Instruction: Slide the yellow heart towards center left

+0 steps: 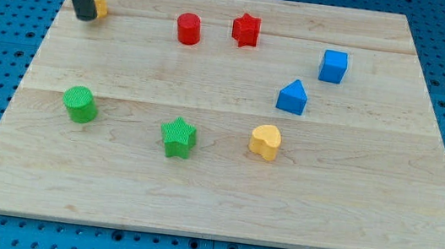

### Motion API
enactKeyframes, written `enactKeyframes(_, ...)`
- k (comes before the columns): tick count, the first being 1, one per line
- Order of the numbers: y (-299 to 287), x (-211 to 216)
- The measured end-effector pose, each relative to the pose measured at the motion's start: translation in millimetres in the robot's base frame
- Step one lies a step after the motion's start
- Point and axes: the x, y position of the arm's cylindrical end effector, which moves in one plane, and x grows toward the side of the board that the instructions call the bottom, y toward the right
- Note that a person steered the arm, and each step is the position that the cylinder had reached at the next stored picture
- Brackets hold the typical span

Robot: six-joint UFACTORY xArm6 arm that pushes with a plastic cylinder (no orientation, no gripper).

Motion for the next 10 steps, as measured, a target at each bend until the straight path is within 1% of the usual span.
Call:
enactKeyframes(1,37,-7)
enactKeyframes(2,89,76)
enactKeyframes(3,204,143)
enactKeyframes(4,322,192)
enactKeyframes(5,374,231)
enactKeyframes(6,329,232)
enactKeyframes(7,289,220)
enactKeyframes(8,278,198)
enactKeyframes(10,272,179)
